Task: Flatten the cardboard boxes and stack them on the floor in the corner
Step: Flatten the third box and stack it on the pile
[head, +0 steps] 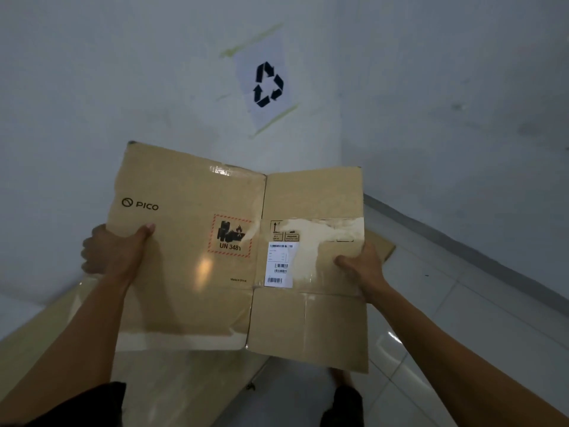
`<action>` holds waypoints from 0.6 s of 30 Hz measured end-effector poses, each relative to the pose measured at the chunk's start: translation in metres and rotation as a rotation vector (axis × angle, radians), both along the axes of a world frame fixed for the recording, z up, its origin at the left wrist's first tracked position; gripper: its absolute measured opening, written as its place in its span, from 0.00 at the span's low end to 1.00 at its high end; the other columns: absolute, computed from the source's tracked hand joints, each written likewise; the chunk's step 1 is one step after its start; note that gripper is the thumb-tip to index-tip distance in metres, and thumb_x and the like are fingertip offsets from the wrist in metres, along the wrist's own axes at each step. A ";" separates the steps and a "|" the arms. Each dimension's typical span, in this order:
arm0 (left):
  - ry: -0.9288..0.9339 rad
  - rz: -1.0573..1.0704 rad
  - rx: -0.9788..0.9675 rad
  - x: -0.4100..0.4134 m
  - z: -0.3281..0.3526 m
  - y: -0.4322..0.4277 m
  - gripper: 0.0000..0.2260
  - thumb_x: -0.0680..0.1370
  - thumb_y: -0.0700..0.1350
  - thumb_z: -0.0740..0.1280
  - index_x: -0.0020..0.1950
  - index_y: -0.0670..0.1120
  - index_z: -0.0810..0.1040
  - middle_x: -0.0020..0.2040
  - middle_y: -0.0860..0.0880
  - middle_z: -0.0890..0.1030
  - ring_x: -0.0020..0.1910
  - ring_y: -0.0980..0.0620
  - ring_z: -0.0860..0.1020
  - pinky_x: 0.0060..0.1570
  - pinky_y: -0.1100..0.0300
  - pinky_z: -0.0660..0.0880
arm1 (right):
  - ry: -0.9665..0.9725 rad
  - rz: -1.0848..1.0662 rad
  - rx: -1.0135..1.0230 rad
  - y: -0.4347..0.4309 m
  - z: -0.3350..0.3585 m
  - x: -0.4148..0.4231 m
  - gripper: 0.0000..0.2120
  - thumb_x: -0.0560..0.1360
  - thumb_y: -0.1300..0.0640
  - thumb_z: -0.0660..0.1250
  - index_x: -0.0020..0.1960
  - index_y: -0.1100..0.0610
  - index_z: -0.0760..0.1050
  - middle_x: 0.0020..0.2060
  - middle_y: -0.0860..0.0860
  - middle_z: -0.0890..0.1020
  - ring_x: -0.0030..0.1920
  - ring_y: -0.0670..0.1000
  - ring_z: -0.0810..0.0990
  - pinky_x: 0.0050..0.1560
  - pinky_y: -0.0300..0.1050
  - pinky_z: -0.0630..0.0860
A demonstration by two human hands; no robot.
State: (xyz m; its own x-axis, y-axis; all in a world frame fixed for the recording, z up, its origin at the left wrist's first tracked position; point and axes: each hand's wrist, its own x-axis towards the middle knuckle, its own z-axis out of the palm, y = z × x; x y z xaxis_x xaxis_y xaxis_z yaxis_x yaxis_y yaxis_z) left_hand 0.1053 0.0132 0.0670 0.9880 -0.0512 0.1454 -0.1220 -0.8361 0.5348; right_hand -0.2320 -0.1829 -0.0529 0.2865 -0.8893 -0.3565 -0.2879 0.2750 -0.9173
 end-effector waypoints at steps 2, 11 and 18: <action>0.000 -0.040 0.000 0.004 -0.008 -0.045 0.39 0.65 0.63 0.74 0.66 0.39 0.69 0.64 0.33 0.72 0.64 0.32 0.69 0.63 0.38 0.64 | -0.005 -0.029 0.022 -0.034 -0.010 -0.005 0.28 0.68 0.61 0.73 0.64 0.60 0.67 0.57 0.55 0.74 0.56 0.57 0.75 0.57 0.57 0.76; 0.012 -0.174 -0.050 0.022 -0.019 -0.234 0.38 0.63 0.64 0.74 0.64 0.41 0.73 0.62 0.36 0.75 0.62 0.33 0.72 0.61 0.39 0.66 | 0.078 -0.091 0.146 -0.189 -0.039 -0.015 0.30 0.68 0.56 0.73 0.65 0.59 0.66 0.59 0.57 0.75 0.55 0.58 0.76 0.49 0.53 0.78; 0.013 -0.271 0.017 0.014 -0.025 -0.346 0.36 0.65 0.61 0.74 0.65 0.41 0.71 0.63 0.36 0.73 0.63 0.35 0.70 0.61 0.42 0.66 | 0.060 -0.141 0.178 -0.278 -0.043 -0.023 0.26 0.69 0.63 0.72 0.64 0.63 0.67 0.55 0.55 0.74 0.51 0.56 0.73 0.47 0.50 0.74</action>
State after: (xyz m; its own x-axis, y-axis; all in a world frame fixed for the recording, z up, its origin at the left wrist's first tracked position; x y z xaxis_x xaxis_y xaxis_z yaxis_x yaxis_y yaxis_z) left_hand 0.1189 -0.3328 0.0423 0.9397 -0.3163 0.1300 -0.3360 -0.7828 0.5237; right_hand -0.2550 -0.4608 -0.0961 0.1377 -0.8406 -0.5239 -0.2873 0.4723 -0.8333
